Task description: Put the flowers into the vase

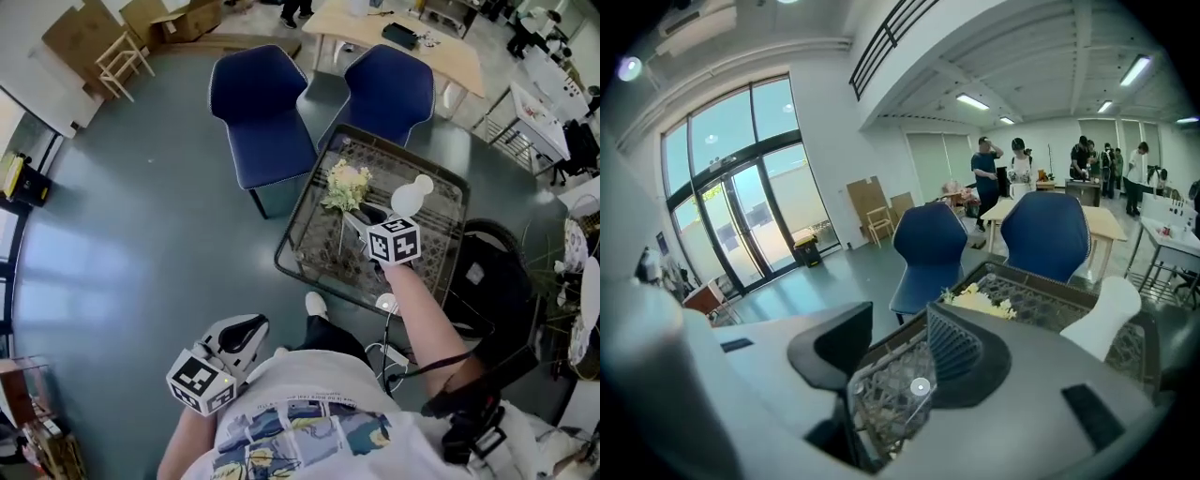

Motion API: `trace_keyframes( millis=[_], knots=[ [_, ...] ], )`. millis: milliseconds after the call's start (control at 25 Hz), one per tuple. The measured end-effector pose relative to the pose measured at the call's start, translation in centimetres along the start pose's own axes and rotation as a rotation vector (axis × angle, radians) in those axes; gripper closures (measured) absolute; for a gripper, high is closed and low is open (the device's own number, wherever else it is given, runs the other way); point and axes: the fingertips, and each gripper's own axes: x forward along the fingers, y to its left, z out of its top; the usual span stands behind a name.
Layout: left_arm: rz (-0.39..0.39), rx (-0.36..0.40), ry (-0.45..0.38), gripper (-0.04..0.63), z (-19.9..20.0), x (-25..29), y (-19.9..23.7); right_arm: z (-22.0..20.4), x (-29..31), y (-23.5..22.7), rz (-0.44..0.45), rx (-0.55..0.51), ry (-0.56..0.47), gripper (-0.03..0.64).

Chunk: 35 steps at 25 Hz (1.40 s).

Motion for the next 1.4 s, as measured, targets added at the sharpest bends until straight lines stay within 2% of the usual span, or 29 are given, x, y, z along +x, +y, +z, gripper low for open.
trace_keyframes(
  millis=[160,320,480,680,800,960,1040,1160,1400],
  knots=[
    [0.084,-0.037,0.028,0.584,2.2,2.8,1.5,2.0,5.1,-6.7,0.003,0.02,0.042,0.445],
    [0.143,-0.076,0.043,0.584,3.8,5.1,2.9,3.3,9.7,-13.1,0.02,0.126,0.053,0.426],
    [0.195,-0.113,0.043,0.584,4.4,6.2,4.3,2.5,13.9,-17.4,0.016,0.205,0.106,0.414],
    [0.269,-0.143,0.058,0.584,4.9,6.7,5.6,-1.0,18.2,-20.3,0.037,0.264,0.248,0.406],
    [0.289,-0.143,0.069,0.584,5.2,6.8,6.2,-2.6,19.8,-20.4,0.043,0.282,0.294,0.407],
    [0.298,-0.131,0.055,0.584,5.5,6.0,7.0,-3.2,20.3,-19.4,0.054,0.334,0.271,0.419],
    [0.302,-0.125,0.054,0.584,5.7,6.2,6.6,-3.2,19.6,-19.4,0.064,0.33,0.267,0.517],
    [0.297,-0.105,0.039,0.584,6.5,6.1,6.3,-1.7,18.0,-18.7,0.06,0.28,0.228,0.552],
    [0.256,-0.046,-0.004,0.584,7.3,4.4,6.5,4.7,14.1,-13.6,0.06,0.113,0.044,0.565]
  ],
)
